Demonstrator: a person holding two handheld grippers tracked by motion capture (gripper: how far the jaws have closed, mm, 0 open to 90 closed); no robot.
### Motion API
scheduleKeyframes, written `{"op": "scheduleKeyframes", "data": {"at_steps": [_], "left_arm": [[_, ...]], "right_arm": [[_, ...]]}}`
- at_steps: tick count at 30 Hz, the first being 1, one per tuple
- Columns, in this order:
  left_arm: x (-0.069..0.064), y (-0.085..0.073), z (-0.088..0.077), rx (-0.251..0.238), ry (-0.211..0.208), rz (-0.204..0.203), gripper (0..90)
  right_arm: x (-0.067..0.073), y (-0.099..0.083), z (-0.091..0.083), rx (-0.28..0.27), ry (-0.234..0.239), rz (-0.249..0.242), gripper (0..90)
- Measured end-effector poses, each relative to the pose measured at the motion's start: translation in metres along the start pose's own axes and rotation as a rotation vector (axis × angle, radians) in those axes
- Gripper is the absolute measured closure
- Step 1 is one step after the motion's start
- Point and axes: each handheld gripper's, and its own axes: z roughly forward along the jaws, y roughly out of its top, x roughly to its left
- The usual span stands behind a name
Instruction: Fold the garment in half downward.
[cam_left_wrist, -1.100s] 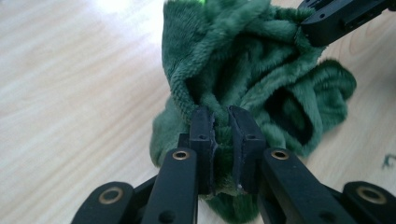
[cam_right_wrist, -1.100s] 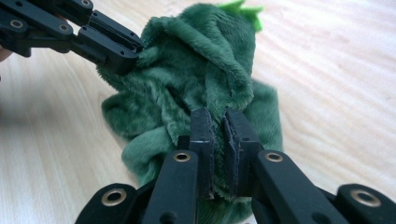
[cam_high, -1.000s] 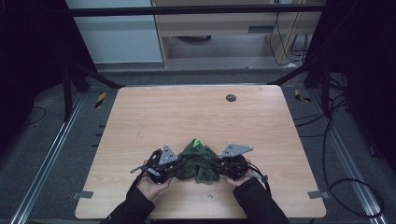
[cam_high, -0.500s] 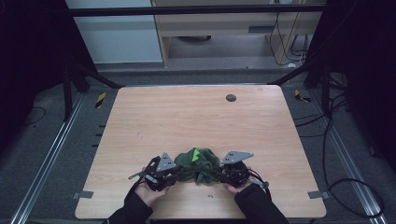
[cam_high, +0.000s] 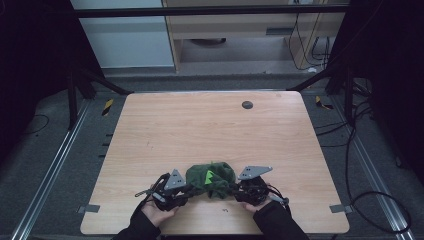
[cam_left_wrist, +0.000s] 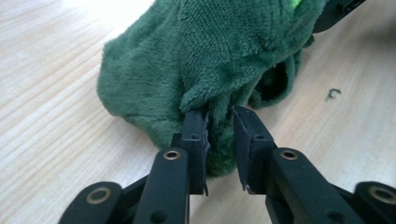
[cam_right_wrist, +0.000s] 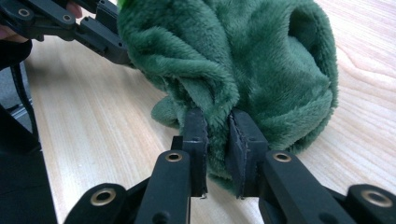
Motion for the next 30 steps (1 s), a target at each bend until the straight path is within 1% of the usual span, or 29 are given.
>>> {"op": "scheduleKeyframes", "data": {"at_steps": [3, 4, 5, 10, 11, 17, 18, 19, 20, 21, 23, 24, 25, 26, 28, 30], "left_arm": [[-0.001, -0.002, -0.001, 0.007, -0.006, -0.003, 71.4], [-0.001, -0.003, -0.002, 0.008, -0.003, -0.005, 70.0], [-0.001, -0.004, -0.004, 0.009, -0.007, -0.008, 68.8], [0.003, -0.008, -0.012, 0.014, 0.012, -0.018, 64.4], [0.005, -0.009, -0.014, 0.013, 0.019, -0.024, 64.1], [0.021, -0.015, -0.022, 0.001, 0.054, -0.090, 63.3], [0.023, -0.015, -0.023, -0.003, 0.062, -0.096, 63.2], [0.023, -0.015, -0.023, -0.003, 0.062, -0.096, 62.9], [0.028, -0.015, -0.025, -0.007, 0.083, -0.113, 62.4], [0.028, -0.015, -0.025, -0.007, 0.083, -0.113, 62.1], [0.034, -0.016, -0.027, -0.012, 0.100, -0.135, 61.5], [0.040, -0.017, -0.030, -0.016, 0.124, -0.155, 60.0], [0.040, -0.017, -0.030, -0.016, 0.124, -0.155, 58.9], [0.047, -0.018, -0.033, -0.023, 0.151, -0.176, 57.4], [0.055, -0.020, -0.035, -0.031, 0.182, -0.203, 54.2], [0.064, -0.023, -0.038, -0.036, 0.214, -0.229, 51.7]], "right_arm": [[0.001, -0.001, -0.001, 0.000, 0.001, 0.004, 75.3], [0.001, -0.002, -0.002, -0.001, 0.003, 0.010, 73.0], [0.000, -0.002, -0.003, -0.003, 0.005, 0.008, 72.5], [-0.001, -0.003, -0.007, -0.007, -0.002, 0.020, 67.6], [-0.001, -0.004, -0.009, -0.003, -0.007, 0.026, 66.7], [-0.004, -0.010, -0.017, 0.006, -0.006, 0.043, 60.1], [-0.005, -0.012, -0.019, 0.010, -0.011, 0.046, 58.6], [-0.005, -0.012, -0.019, 0.010, -0.011, 0.046, 58.6], [-0.007, -0.015, -0.024, 0.007, -0.018, 0.051, 56.1], [-0.007, -0.015, -0.024, 0.007, -0.018, 0.051, 56.1], [-0.010, -0.017, -0.028, -0.002, -0.033, 0.060, 54.6], [-0.012, -0.017, -0.031, -0.015, -0.048, 0.072, 52.2], [-0.012, -0.017, -0.031, -0.015, -0.048, 0.072, 52.2], [-0.016, -0.017, -0.033, -0.033, -0.068, 0.087, 49.3], [-0.021, -0.017, -0.035, -0.058, -0.108, 0.097, 44.4], [-0.026, -0.017, -0.037, -0.086, -0.149, 0.109, 41.7]]}}
